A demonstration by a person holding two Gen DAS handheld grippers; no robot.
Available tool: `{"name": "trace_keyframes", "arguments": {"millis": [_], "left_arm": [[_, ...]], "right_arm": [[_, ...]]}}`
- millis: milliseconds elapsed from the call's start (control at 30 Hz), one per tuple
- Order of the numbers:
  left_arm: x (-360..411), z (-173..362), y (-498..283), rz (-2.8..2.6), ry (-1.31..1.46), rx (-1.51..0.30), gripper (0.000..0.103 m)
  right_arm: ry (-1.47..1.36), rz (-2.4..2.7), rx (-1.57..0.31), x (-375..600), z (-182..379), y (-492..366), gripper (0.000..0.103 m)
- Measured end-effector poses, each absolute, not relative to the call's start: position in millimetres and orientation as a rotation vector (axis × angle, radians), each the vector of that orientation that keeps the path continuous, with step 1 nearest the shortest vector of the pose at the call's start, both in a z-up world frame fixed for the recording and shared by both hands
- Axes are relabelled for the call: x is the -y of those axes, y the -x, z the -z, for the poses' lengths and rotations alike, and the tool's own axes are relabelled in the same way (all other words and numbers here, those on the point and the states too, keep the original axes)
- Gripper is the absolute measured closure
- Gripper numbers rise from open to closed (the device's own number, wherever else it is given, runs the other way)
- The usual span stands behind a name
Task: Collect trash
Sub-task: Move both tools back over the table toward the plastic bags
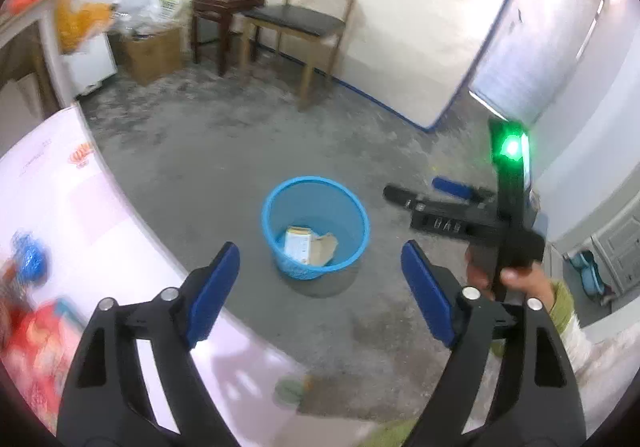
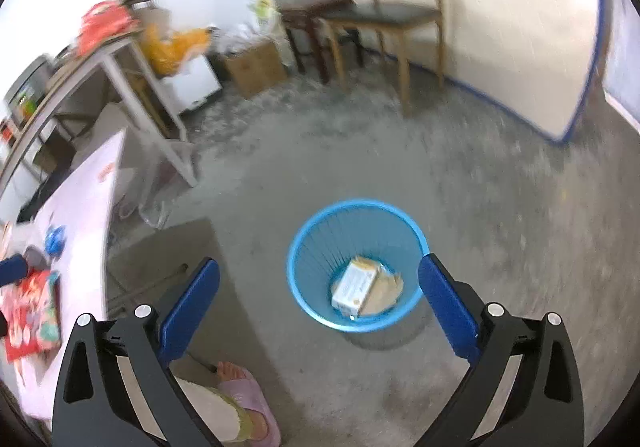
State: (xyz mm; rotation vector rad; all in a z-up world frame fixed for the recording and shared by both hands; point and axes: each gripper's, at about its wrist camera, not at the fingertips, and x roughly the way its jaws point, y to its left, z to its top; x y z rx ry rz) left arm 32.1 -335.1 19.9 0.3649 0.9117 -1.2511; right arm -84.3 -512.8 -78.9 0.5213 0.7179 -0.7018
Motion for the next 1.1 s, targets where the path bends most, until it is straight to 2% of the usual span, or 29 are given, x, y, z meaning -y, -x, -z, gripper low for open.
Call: {"name": "trace_keyframes", "arguments": {"millis": [300, 533, 633, 933, 1100], "left_arm": [[179, -33, -36, 1.013, -0.194, -0.811, 0.017], [78, -30, -37, 0.815, -0.078, -0.722, 0.013], [42, -28, -43, 0.753, -0.023, -0.713, 0.013], [8, -15, -81, 0.687, 0.088, -0.701, 0.013], [8, 6, -102, 0.684, 0.119, -0.762, 0.013]], "right_arm": [[-0.202, 0.660, -0.718, 428, 18, 26, 0.006], [-0.242, 0.389, -0.622, 388, -10, -8, 0.006], [-0.251, 0.314, -0.646, 373, -12, -31, 0.006], [-0.419, 0.040, -0.818, 333, 24, -107, 0.006], [-0.466, 0.006, -0.883, 320, 47, -127, 0.012]]}}
